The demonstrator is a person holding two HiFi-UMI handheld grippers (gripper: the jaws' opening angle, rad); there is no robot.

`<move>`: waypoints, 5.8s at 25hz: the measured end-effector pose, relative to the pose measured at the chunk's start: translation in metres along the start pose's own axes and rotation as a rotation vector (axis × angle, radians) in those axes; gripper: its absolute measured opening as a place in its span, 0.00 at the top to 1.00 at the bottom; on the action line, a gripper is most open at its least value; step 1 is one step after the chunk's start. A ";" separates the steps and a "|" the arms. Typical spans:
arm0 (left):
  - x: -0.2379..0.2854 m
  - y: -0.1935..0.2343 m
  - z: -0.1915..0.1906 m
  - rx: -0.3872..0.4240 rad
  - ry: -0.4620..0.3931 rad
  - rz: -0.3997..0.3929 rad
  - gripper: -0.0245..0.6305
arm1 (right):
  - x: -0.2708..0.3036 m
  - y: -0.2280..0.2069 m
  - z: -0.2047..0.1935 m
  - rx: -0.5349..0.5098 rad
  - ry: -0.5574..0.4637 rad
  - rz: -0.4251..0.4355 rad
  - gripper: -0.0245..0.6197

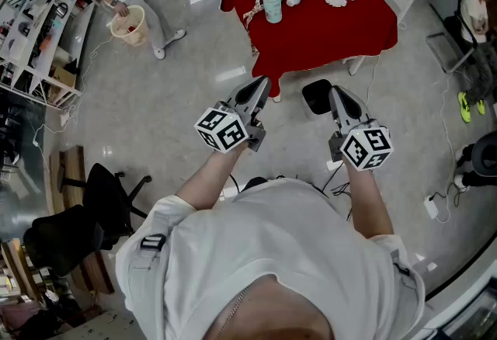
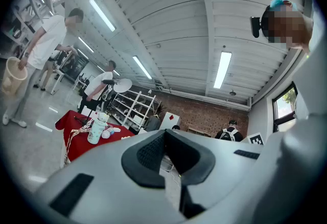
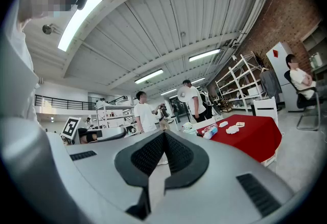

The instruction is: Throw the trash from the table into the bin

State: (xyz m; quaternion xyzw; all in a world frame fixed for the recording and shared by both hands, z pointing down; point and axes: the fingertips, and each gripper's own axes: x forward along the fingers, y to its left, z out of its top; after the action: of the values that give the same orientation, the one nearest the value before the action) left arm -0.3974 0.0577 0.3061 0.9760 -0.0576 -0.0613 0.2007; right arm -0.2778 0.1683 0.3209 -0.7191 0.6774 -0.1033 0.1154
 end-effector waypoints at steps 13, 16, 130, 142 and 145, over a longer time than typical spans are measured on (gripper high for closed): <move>-0.005 0.013 0.006 -0.013 -0.004 -0.009 0.95 | 0.010 0.006 -0.002 -0.009 -0.001 -0.016 0.95; -0.010 0.019 0.007 -0.018 0.002 -0.016 0.95 | 0.013 0.011 -0.004 -0.001 -0.006 -0.024 0.96; 0.462 0.319 -0.129 -0.085 0.195 0.659 0.95 | 0.448 -0.534 -0.147 -0.468 0.789 0.370 0.52; 0.441 0.306 -0.133 -0.092 0.172 0.715 0.95 | 0.439 -0.522 -0.122 -0.468 0.723 0.362 0.80; 0.434 0.304 -0.130 -0.086 0.158 0.708 0.95 | 0.429 -0.512 -0.109 -0.473 0.696 0.358 0.80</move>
State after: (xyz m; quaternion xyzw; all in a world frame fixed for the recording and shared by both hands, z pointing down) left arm 0.0223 -0.2293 0.5041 0.8880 -0.3738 0.0851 0.2540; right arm 0.2022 -0.2346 0.5779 -0.5198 0.7945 -0.1596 -0.2705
